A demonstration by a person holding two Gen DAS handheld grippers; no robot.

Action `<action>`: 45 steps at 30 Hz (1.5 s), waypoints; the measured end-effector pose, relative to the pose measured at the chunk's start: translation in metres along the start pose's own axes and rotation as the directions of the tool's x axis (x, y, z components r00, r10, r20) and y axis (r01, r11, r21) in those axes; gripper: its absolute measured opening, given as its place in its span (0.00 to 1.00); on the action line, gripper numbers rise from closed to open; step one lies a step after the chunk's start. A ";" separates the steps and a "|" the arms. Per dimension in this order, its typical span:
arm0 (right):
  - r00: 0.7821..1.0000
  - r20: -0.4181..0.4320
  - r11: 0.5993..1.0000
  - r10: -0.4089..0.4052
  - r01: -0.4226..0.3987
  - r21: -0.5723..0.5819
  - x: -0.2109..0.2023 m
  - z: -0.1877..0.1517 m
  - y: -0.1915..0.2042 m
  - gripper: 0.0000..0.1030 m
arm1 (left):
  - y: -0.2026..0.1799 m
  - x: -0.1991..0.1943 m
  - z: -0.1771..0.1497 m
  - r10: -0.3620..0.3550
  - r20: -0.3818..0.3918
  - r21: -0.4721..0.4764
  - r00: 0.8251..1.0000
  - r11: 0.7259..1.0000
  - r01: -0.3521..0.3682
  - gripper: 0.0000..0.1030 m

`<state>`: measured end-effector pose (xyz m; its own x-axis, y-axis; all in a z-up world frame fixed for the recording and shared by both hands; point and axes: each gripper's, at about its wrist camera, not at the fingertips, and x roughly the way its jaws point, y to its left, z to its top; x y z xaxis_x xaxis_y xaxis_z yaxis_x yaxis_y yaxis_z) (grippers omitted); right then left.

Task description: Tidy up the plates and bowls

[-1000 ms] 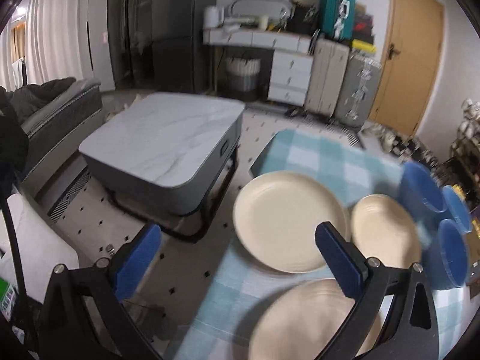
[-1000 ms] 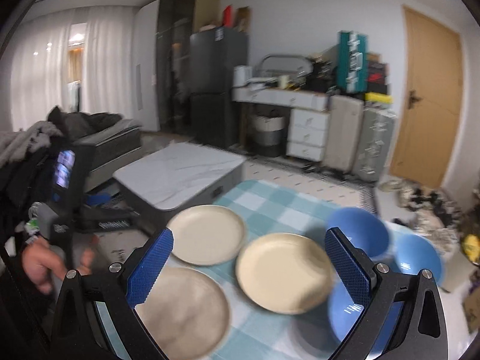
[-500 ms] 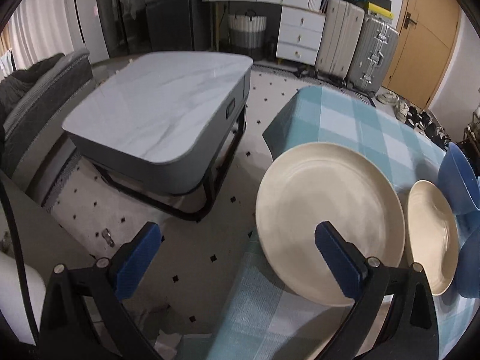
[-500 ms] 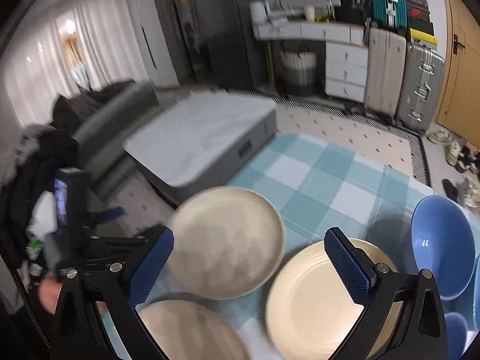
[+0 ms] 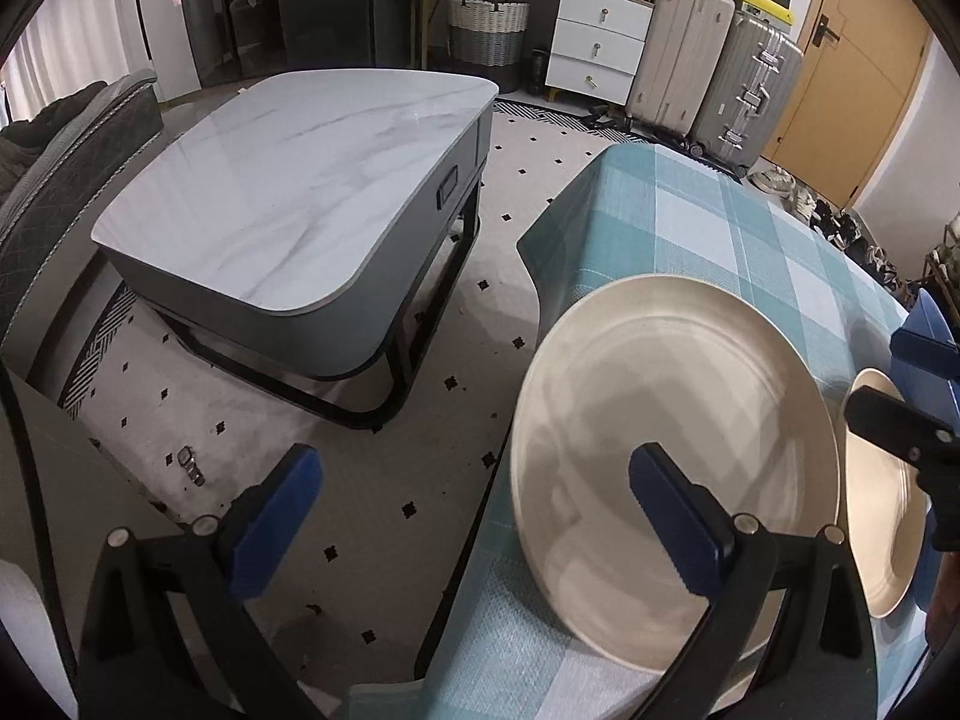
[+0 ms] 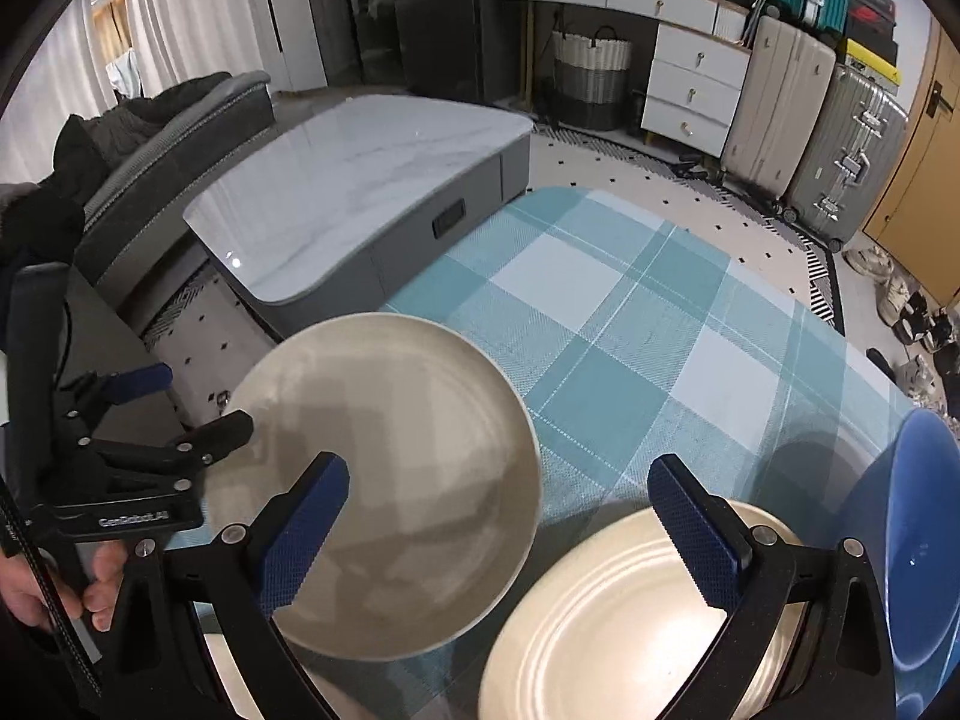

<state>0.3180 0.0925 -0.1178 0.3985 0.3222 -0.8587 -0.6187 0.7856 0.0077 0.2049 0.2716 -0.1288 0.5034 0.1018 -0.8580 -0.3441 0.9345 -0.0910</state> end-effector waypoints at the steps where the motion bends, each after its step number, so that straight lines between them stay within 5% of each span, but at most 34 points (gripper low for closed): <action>1: 1.000 -0.012 1.000 -0.003 0.003 -0.005 0.006 0.002 -0.002 0.98 | 0.001 0.002 0.001 -0.005 0.000 -0.002 1.000 1.000 0.005 0.98; 6: 0.997 -0.072 0.999 0.026 -0.027 -0.019 0.023 0.005 -0.003 0.87 | 0.010 0.009 0.000 -0.087 -0.032 -0.069 0.996 0.994 0.085 0.97; 9: 0.995 -0.101 0.999 0.020 -0.025 -0.044 0.033 0.006 0.002 0.83 | 0.010 0.011 0.001 -0.095 -0.041 -0.063 0.995 0.994 0.093 0.86; 19: 0.988 -0.154 0.996 -0.002 -0.012 -0.093 0.051 0.004 0.013 0.68 | 0.020 0.009 -0.002 -0.118 -0.009 -0.072 0.993 0.990 0.118 0.80; 22: 0.988 -0.155 0.995 -0.019 0.003 -0.104 0.053 0.002 0.013 0.65 | 0.022 0.010 -0.002 -0.131 -0.018 -0.063 0.991 0.990 0.130 0.59; 45: 0.980 -0.189 0.993 -0.058 0.037 -0.115 0.057 -0.003 0.011 0.33 | 0.025 0.009 -0.014 -0.218 -0.041 -0.016 0.975 0.976 0.218 0.25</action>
<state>0.3321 0.1186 -0.1684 0.2985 0.1700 -0.9392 -0.6774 0.7309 -0.0830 0.1898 0.2917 -0.1457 0.5331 -0.1190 -0.8377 -0.2385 0.9288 -0.2837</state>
